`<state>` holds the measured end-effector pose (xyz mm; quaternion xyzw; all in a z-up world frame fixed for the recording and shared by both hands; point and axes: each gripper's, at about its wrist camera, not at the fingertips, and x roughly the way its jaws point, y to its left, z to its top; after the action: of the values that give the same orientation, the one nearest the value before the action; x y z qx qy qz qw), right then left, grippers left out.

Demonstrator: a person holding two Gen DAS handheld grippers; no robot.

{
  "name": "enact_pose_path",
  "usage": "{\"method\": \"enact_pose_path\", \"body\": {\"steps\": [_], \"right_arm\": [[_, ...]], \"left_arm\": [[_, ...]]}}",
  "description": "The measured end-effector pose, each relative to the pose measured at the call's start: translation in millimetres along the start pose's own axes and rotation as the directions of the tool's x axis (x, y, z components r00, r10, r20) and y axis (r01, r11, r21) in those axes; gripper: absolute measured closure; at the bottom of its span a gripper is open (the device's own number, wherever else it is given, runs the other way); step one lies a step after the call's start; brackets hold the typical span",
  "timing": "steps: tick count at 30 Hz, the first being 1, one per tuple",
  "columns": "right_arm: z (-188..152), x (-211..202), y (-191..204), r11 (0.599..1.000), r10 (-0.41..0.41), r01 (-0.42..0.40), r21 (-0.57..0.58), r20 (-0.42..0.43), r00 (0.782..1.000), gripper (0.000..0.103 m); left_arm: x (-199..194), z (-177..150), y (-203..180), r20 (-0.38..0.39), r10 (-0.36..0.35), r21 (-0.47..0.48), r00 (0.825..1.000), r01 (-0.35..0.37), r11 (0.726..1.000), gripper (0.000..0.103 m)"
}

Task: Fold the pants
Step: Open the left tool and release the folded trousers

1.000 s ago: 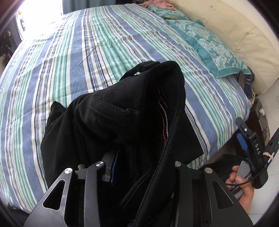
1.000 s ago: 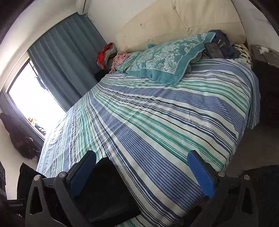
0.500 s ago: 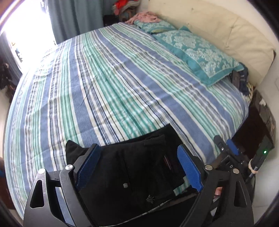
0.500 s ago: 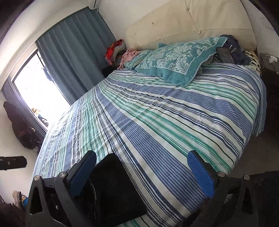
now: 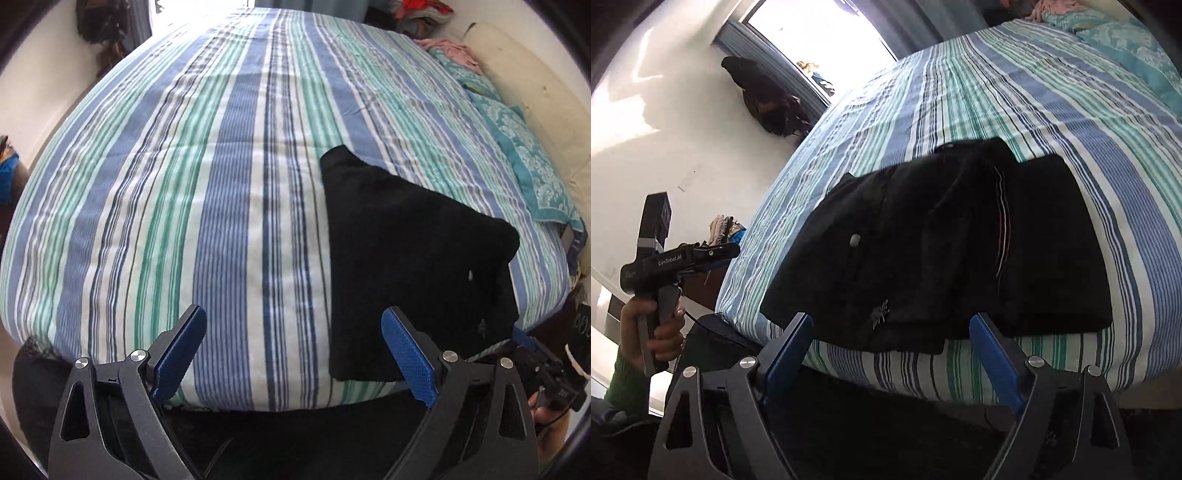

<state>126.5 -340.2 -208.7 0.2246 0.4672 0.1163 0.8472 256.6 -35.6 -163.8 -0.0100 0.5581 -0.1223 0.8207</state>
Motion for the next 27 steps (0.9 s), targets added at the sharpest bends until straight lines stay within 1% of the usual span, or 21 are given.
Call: {"method": "enact_pose_path", "body": {"steps": [1, 3, 4, 5, 6, 9, 10, 11, 13, 15, 17, 18, 20, 23, 24, 25, 26, 27], "right_arm": [[-5, 2, -3, 1.000, -0.009, 0.009, 0.020, -0.013, 1.000, 0.017], [-7, 4, -4, 0.999, -0.032, 0.033, 0.023, -0.023, 0.999, 0.019], [-6, 4, -2, 1.000, -0.025, 0.025, 0.017, -0.016, 1.000, 0.020], [-4, 5, 0, 1.000, -0.013, 0.013, 0.011, -0.008, 1.000, 0.020], [0, 7, 3, 1.000, -0.017, 0.017, 0.004, 0.000, 1.000, 0.020], [3, 13, 3, 0.998, -0.063, 0.063, 0.004, -0.001, 0.998, 0.020], [1, 16, 2, 0.997, -0.073, 0.073, 0.010, -0.007, 0.997, 0.026], [0, 18, 1, 0.997, -0.076, 0.076, 0.017, -0.021, 0.997, 0.040], [-3, 25, -3, 0.996, -0.088, 0.090, 0.027, -0.059, 0.994, 0.056], [-3, 28, -5, 0.992, -0.118, 0.120, 0.029, -0.064, 0.991, 0.056], [-2, 27, -6, 0.993, -0.118, 0.119, 0.020, -0.049, 0.992, 0.071], [1, 26, -2, 0.991, -0.133, 0.133, 0.005, -0.039, 0.990, 0.072], [6, 18, 7, 0.989, -0.142, 0.142, -0.031, -0.002, 0.990, 0.081], [19, -5, 30, 0.981, -0.137, 0.150, -0.123, 0.104, 0.985, 0.082], [23, -11, 33, 0.977, -0.137, 0.157, -0.144, 0.141, 0.980, 0.082], [28, -13, 26, 0.973, -0.158, 0.181, -0.144, 0.157, 0.975, 0.082], [31, -8, 10, 0.968, -0.211, 0.226, -0.109, 0.130, 0.969, 0.082], [34, 1, -10, 0.964, -0.257, 0.262, -0.051, 0.076, 0.963, 0.082]], "left_arm": [[1, -7, 8, -0.002, -0.005, -0.017, 1.000, 0.005, 1.000, 0.007], [6, -17, 18, -0.004, -0.020, -0.046, 1.000, 0.020, 0.999, 0.007], [9, -19, 22, -0.005, -0.023, -0.057, 1.000, 0.023, 0.998, 0.007], [12, -20, 24, -0.003, -0.021, -0.065, 1.000, 0.021, 0.998, 0.007], [14, -22, 27, 0.002, -0.019, -0.072, 1.000, 0.019, 0.997, 0.007], [17, -24, 33, 0.013, -0.025, -0.094, 1.000, 0.026, 0.995, 0.007], [17, -25, 34, 0.017, -0.034, -0.098, 0.999, 0.036, 0.995, 0.007], [16, -26, 33, 0.022, -0.040, -0.099, 0.999, 0.042, 0.994, 0.007], [16, -28, 34, 0.027, -0.041, -0.094, 0.999, 0.043, 0.995, 0.007], [18, -30, 32, 0.022, -0.038, -0.088, 0.999, 0.040, 0.995, 0.007], [20, -32, 33, 0.018, -0.036, -0.089, 0.999, 0.038, 0.995, 0.007], [21, -32, 33, 0.015, -0.036, -0.091, 0.999, 0.037, 0.995, 0.007], [20, -33, 33, 0.017, -0.033, -0.095, 0.999, 0.034, 0.995, 0.007], [17, -33, 34, 0.037, -0.030, -0.097, 0.999, 0.033, 0.995, 0.007], [17, -33, 34, 0.039, -0.028, -0.099, 0.999, 0.032, 0.995, 0.007], [17, -33, 34, 0.036, -0.030, -0.099, 0.999, 0.033, 0.995, 0.007], [18, -33, 34, 0.033, -0.032, -0.098, 0.999, 0.035, 0.995, 0.007], [18, -34, 33, 0.033, -0.032, -0.097, 0.999, 0.035, 0.995, 0.007]]}}
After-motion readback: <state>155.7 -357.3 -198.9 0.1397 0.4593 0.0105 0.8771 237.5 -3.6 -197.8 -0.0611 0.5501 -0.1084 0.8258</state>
